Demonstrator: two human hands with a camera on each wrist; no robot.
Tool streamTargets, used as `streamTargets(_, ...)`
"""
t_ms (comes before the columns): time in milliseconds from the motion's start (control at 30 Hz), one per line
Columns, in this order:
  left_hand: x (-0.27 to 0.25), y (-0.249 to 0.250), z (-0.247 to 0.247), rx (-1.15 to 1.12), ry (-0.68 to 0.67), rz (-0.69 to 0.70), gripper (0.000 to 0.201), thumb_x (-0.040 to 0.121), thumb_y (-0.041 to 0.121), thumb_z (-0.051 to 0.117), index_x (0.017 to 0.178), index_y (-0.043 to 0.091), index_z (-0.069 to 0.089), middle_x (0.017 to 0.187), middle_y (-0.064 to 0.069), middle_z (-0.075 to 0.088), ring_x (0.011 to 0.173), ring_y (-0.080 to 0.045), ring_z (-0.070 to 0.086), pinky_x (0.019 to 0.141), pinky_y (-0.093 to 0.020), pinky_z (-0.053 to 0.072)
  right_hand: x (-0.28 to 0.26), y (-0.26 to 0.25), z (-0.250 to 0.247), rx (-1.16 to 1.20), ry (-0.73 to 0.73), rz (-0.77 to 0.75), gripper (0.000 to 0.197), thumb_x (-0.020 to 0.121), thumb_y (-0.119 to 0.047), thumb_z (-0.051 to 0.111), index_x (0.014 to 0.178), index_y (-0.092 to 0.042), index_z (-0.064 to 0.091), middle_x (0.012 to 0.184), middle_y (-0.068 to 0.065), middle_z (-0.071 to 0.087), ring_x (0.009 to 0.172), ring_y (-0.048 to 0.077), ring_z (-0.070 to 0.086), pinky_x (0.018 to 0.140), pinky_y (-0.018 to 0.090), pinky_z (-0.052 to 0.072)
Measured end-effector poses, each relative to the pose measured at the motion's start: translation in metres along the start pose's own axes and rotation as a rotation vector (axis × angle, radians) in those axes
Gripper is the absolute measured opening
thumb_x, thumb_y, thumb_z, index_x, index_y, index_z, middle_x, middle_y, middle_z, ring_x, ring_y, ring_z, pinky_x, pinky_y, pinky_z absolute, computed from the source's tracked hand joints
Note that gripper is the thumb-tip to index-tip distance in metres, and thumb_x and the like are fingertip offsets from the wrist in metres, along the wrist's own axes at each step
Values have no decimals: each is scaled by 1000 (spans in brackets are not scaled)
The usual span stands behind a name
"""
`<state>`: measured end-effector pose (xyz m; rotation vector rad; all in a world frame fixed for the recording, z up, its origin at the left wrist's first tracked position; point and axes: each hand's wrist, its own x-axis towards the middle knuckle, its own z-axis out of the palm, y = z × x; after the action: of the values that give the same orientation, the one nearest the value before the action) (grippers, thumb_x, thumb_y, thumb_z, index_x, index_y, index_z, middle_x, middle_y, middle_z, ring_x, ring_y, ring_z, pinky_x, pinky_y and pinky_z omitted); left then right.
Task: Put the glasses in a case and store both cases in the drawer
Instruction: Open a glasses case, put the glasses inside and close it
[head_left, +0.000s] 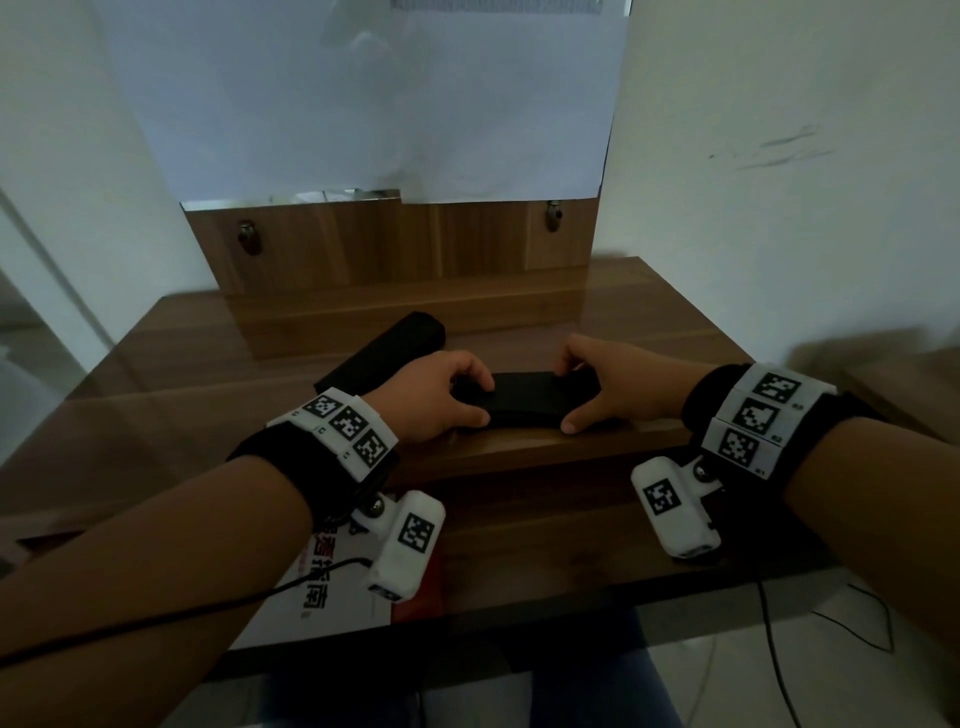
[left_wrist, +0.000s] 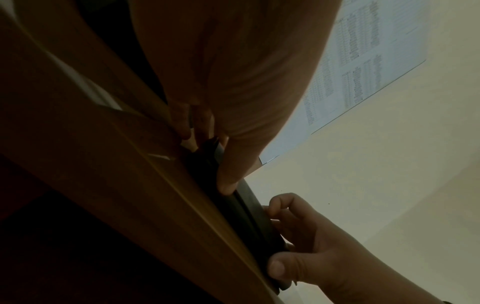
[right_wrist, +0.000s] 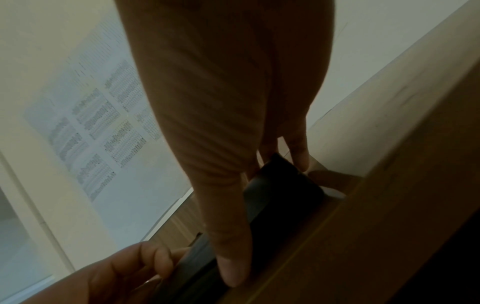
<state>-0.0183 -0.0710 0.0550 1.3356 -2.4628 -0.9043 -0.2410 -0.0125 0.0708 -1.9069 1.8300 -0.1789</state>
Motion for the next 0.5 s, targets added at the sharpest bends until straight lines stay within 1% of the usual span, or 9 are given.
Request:
streamTargets(33,-1,0,0,2,-3,-2,31,80,23,73,106,29,58,115,7,50,91,-9,52,62,-11,38,0,0,1,-1,0,-3,54,73,-29,79,113,-27,43,116,-6,50,98,15,51,82,27,43)
streamTargets(100,-2,0,0,3,-11,-2,33,79,23,74,106,30,56,113,7,51,86,-9,53,62,-12,39,0,1,2,-9,1,-12,55,72,-29,80,111,-28,41,113,-7,49,98,15,51,82,28,43)
streamTargets(200,-4,1,2,-6,-18,2,34,79,21,74,105,31,55,111,6,53,85,-12,55,64,-14,42,-1,2,4,-8,12,-22,54,72,-29,80,111,-30,41,116,-3,52,100,17,54,83,29,46)
streamTargets(267,-5,1,3,-15,-16,7,34,79,19,74,104,30,55,110,5,54,79,-8,53,63,-12,41,-3,3,5,-22,25,-43,53,73,-29,79,110,-29,41,117,-2,55,97,17,56,80,28,46)
streamTargets(300,-6,1,3,-14,-16,12,34,78,19,74,104,30,55,110,5,55,79,-8,53,63,-11,41,-4,3,6,-30,29,-56,52,73,-29,79,110,-29,41,117,-2,55,95,16,56,77,26,46)
streamTargets(367,-10,1,3,-9,-16,21,33,77,21,75,102,31,55,110,5,56,87,-15,59,64,-14,45,-7,3,6,-38,28,-81,51,74,-29,78,110,-28,42,116,-2,56,92,14,56,72,22,44)
streamTargets(400,-11,1,2,-6,-19,26,34,77,22,76,101,32,54,111,4,57,92,-18,62,68,-18,49,-9,3,5,-36,23,-90,51,74,-29,78,110,-28,42,116,-3,56,90,14,57,70,21,44)
streamTargets(467,-14,0,0,-6,-35,40,34,75,25,77,100,32,55,112,3,58,100,-19,61,80,-28,53,-13,2,2,-24,2,-100,50,74,-29,78,111,-27,43,115,-3,56,87,12,58,68,20,46)
streamTargets(500,-16,0,-1,-15,-49,47,34,75,25,77,99,33,55,112,5,57,103,-17,59,85,-31,53,-17,1,0,-10,-15,-102,50,74,-29,78,111,-26,44,113,-4,56,83,10,58,65,19,46)
